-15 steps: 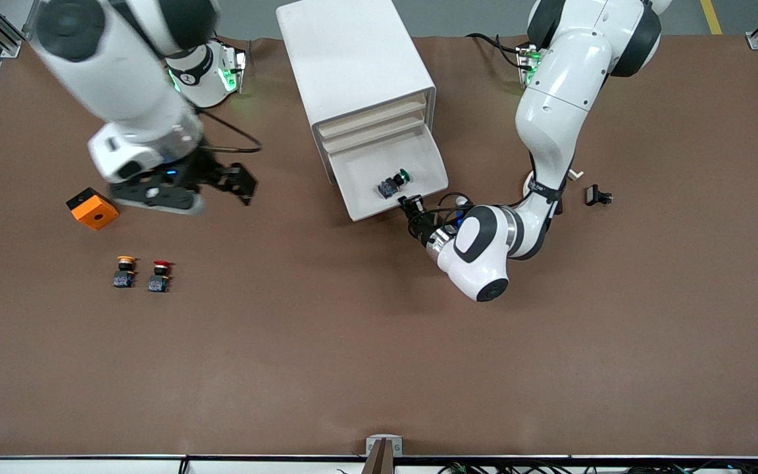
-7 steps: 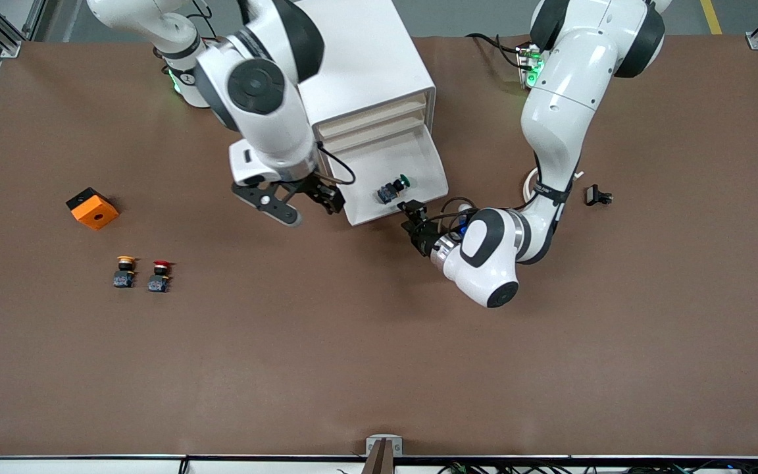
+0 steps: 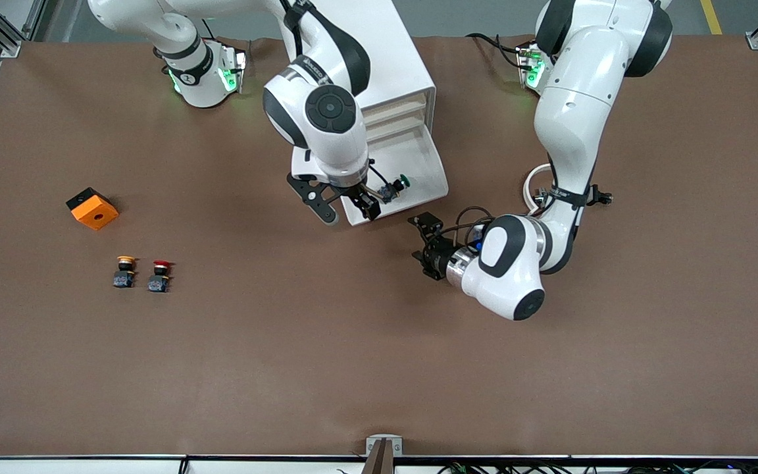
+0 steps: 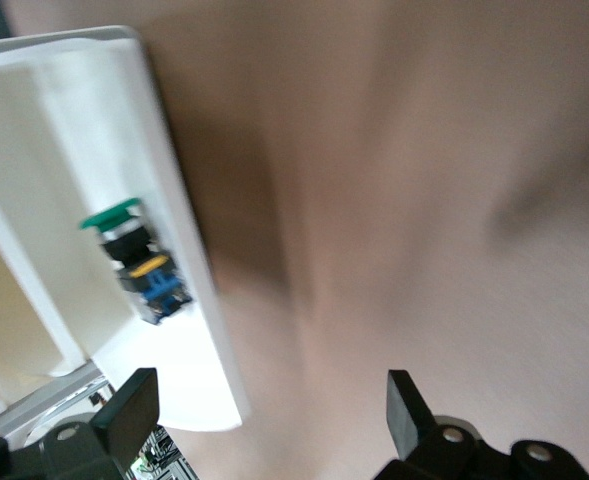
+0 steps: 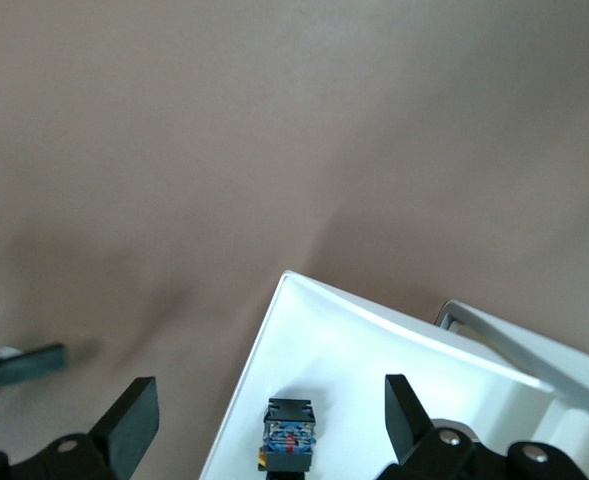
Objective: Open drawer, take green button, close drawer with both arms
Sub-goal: 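Reach the right gripper into the drawer while the left gripper holds it, then grasp the green push-button in the drawer with the right gripper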
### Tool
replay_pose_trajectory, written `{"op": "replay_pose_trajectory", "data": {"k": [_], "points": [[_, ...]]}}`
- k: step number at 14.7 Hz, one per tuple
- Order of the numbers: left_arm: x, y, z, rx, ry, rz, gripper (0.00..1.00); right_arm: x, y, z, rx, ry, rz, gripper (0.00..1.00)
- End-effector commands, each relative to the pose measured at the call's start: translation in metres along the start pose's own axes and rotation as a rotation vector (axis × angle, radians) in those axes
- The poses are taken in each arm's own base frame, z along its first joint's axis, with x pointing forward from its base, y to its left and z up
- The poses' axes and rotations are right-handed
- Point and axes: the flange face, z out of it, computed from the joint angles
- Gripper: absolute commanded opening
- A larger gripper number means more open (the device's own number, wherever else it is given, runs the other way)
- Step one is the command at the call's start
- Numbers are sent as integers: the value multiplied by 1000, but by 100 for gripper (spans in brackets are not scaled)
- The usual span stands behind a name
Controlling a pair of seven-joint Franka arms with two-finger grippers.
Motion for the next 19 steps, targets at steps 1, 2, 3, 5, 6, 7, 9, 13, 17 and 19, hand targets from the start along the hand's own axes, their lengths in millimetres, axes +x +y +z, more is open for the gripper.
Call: {"op": "replay_pose_trajectory", "data": {"k": [1,2,3,5,6,7,9,13,17,19], "points": [[-14,-6,-25,-100,-17,237,100,-15,-11,13,8,-7,40,100],[-15,-9,-34,-114,-19,309,100,-22,-13,20,15,-9,45,100],[-14,-8,-40,-125,-21,354,100,-30,-14,25,24,-11,48,100],[-6,-2,-52,-151,-12,425,100,-39,-16,38,17,-10,38,100],[-3,-1,-60,-165,-5,501,100,-44,-15,44,9,-9,30,100],[-1,-1,-70,-182,4,574,100,-49,-16,52,6,-5,20,100],[7,4,-84,-211,31,681,100,-64,-18,58,29,-3,-11,100],[13,2,-107,-247,48,741,100,-69,-12,73,-5,-1,-9,100],[13,-2,-112,-252,85,793,100,-83,-4,92,-42,5,-34,100],[11,-7,-115,-253,148,836,100,-87,-4,103,-55,3,-37,100]]}}
